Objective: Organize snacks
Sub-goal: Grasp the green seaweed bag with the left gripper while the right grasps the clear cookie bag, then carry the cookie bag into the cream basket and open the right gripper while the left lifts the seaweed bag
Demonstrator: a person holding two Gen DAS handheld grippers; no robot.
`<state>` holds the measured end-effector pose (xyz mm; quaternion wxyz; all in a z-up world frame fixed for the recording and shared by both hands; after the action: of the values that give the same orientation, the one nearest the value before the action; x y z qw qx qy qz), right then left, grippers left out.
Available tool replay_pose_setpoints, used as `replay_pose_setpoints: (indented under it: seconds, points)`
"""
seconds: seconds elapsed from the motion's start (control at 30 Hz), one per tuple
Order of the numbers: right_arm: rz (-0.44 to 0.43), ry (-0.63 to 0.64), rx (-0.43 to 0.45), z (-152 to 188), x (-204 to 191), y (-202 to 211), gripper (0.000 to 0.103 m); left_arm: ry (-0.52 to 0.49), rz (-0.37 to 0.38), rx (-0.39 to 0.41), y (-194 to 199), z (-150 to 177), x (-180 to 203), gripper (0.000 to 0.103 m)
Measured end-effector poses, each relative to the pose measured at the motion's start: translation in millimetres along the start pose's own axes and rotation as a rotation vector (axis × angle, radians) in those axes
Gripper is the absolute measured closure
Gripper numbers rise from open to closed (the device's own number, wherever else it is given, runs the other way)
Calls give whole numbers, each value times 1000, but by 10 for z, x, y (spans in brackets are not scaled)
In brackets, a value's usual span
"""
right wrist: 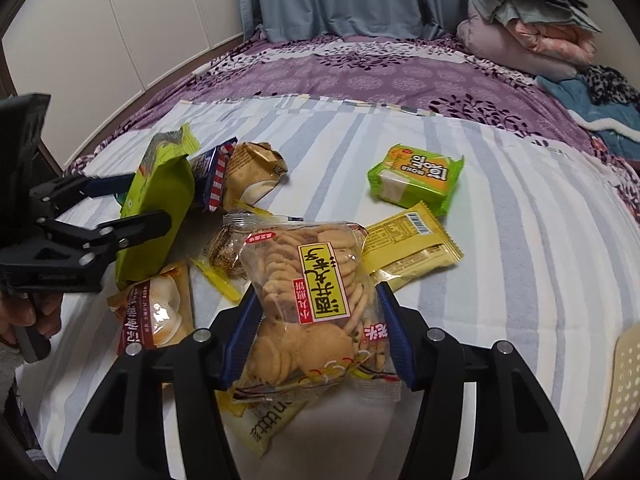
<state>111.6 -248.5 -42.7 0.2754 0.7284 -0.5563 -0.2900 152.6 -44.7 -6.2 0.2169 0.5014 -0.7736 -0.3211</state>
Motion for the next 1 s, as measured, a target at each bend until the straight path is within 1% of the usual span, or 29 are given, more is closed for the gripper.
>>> replay_pose_setpoints:
  seconds: [0.23, 0.5, 0.6, 0.83, 1.0]
  points:
    - [3, -60, 69, -74, 62, 271, 48, -1, -6, 45, 199, -44, 23, 21]
    - [-6, -97, 154, -169, 56, 630, 48, 17, -37, 116, 602, -174, 74, 21]
    - [-7, -107, 184, -176, 72, 798, 48, 20, -38, 140, 750, -223, 120, 21]
    - [12, -143, 249, -133, 191, 1191, 48, -12, -39, 174, 1055, -317, 373, 21]
    - [45, -182, 302, -68, 406, 1524, 48, -35, -37, 194, 1224, -365, 601, 21]
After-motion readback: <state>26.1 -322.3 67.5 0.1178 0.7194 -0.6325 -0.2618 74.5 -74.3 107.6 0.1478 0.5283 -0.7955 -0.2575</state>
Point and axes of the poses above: each gripper's, at about its wrist camera, not at the fingertips, and y roughly against the way its jaws point, x to its right, z to its underside, the point moved 7 cm from there along -y, roughly the way its jaws point, and after that the axes turned 6 degrees about x, right-handed, at the moved point
